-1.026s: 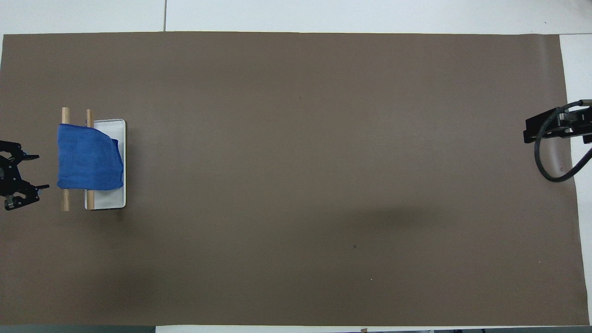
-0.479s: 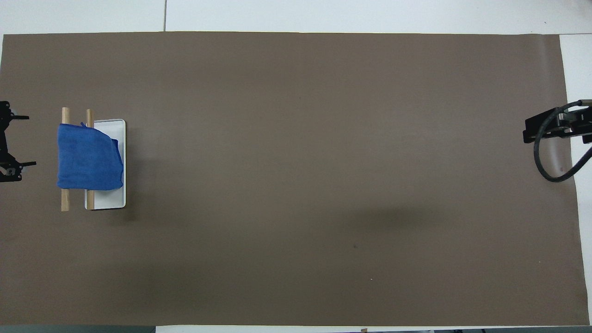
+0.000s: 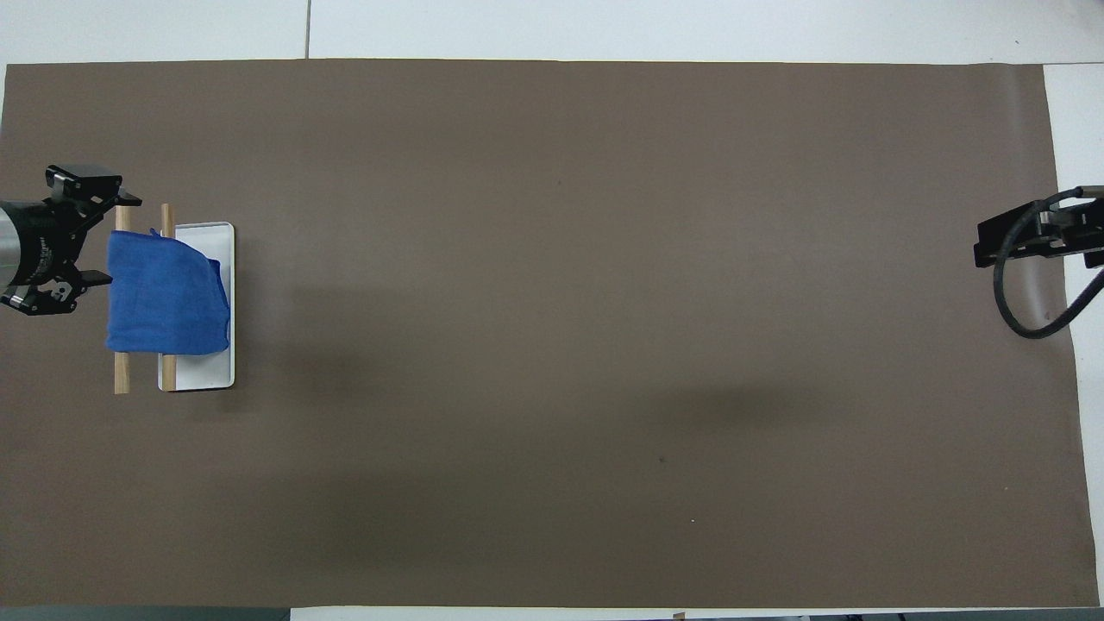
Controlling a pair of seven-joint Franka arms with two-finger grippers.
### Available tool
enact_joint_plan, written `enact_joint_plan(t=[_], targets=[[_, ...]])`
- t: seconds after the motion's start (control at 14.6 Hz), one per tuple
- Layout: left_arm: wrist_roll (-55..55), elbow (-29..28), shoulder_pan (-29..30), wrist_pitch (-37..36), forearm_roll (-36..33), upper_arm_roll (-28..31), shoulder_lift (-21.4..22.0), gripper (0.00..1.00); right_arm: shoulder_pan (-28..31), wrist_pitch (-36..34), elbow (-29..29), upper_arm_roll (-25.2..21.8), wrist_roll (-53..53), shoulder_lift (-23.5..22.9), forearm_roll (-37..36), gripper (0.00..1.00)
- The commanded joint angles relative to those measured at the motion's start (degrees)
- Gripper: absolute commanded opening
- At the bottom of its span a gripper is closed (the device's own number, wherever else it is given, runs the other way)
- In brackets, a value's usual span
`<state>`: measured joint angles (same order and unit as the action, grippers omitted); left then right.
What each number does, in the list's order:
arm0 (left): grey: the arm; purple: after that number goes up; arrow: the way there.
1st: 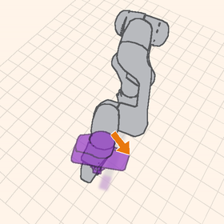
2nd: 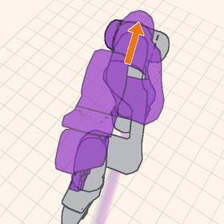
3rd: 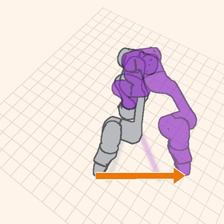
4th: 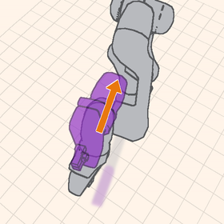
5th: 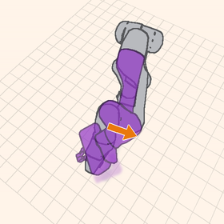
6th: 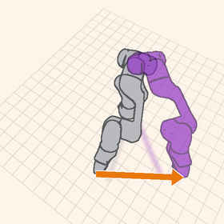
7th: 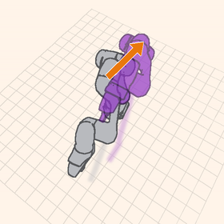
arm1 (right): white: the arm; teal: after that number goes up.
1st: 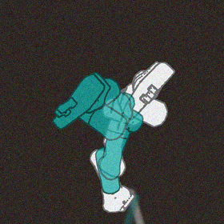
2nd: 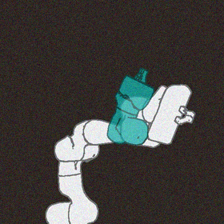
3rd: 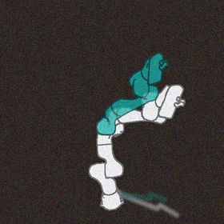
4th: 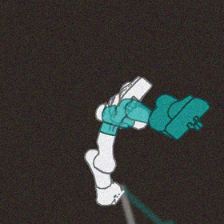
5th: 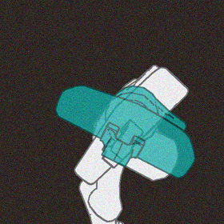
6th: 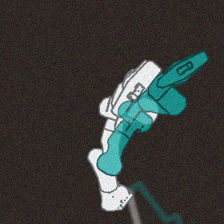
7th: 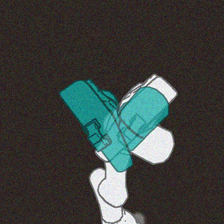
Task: Right arm passes towel to left arm to hang
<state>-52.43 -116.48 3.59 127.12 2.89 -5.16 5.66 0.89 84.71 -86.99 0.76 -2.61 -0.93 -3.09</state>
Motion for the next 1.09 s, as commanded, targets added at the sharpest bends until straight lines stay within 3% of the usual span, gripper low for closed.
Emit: enact_joint_plan(t=[0.0,0.21,0.41,0.82,1.03], targets=[[9.24,1.17,-5.07,-2.57,-0.61,0.59,-0.39,1.0,0.61,-0.07,-0.02,0.21,1.29,-0.04,0.19,1.0],[20.49,1.17,-9.99,-2.84,-0.7,0.59,-0.39,1.0,0.61,0.02,-0.02,0.21,1.38,-0.04,0.19,1.0],[32.26,3.09,-11.06,-5.46,-0.7,0.59,-0.83,1.0,0.87,0.02,-0.11,0.21,1.38,-0.04,0.19,1.0],[50.22,19.69,-6.41,-26.63,-0.78,1.21,-4.08,1.0,0.96,0.02,-0.19,0.21,1.38,-0.04,0.19,1.0],[55.41,24.1,-5.26,-34.02,-3.75,1.21,-4.96,1.0,0.87,-0.07,-0.28,0.21,1.47,0.05,0.19,1.0]])
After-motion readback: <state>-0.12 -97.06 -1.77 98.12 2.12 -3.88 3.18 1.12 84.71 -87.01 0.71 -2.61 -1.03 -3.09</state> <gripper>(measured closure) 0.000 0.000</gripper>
